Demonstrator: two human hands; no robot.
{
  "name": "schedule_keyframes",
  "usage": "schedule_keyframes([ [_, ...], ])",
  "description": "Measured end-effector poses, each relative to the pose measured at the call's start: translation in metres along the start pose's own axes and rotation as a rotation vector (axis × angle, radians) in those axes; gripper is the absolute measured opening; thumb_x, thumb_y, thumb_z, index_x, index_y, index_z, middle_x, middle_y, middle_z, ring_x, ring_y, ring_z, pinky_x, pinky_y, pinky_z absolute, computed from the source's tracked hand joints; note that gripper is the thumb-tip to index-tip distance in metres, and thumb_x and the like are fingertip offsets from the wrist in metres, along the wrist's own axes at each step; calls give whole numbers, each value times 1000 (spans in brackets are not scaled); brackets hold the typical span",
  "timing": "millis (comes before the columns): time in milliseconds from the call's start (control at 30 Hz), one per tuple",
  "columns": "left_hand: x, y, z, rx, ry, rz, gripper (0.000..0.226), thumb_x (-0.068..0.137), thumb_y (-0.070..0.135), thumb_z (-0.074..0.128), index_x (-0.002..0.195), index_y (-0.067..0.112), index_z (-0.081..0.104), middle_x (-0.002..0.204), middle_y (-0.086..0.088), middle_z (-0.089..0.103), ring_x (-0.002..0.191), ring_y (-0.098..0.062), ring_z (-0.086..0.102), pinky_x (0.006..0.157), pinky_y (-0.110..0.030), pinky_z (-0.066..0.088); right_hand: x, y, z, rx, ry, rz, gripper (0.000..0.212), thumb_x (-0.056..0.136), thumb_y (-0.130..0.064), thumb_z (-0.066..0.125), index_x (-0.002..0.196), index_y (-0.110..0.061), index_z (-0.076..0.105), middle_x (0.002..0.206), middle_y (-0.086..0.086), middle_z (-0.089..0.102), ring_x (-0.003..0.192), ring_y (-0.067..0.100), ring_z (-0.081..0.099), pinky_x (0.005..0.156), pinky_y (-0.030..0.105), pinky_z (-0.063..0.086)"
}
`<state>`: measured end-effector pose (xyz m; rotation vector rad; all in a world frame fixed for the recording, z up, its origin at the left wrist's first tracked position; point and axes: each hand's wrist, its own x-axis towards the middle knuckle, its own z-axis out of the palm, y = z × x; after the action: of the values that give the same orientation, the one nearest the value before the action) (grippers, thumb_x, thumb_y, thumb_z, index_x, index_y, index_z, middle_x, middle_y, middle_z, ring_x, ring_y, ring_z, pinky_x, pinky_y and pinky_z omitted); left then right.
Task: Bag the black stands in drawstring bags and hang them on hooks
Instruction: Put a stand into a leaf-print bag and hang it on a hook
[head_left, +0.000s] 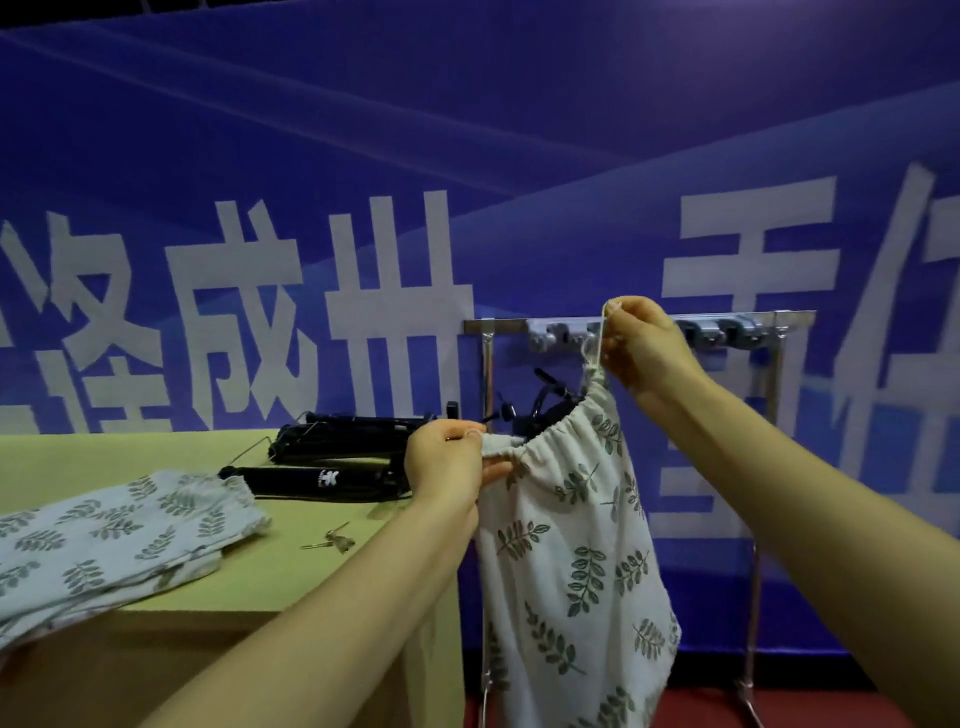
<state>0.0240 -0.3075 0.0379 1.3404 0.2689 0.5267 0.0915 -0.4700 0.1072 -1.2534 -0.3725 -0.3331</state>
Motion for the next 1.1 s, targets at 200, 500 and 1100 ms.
schedule_keyframes([
  [200,29,-31,36,57,-45,-155,19,95,-5,38,91,1,56,104,-22,54,62,-23,55,32,-16,46,28,33,-12,-88,19,-4,20,98,-12,45,80,-16,51,68,2,52,62,15,55,65,28,53],
  [500,99,-66,63,74,-78,-330,31,91,-3,36,116,-8,52,111,-26,56,60,-27,60,36,-23,50,92,67,-8,-201,-37,362,24,91,-2,36,85,-12,57,84,4,67,35,7,27,36,14,19],
  [1100,250,-114,137,-28,-137,-399,29,92,-7,49,119,-18,50,97,-29,62,88,-36,71,62,-26,52,264,136,26,-804,-256,14,13,85,-3,64,84,-15,60,90,2,64,80,14,58,53,17,41],
])
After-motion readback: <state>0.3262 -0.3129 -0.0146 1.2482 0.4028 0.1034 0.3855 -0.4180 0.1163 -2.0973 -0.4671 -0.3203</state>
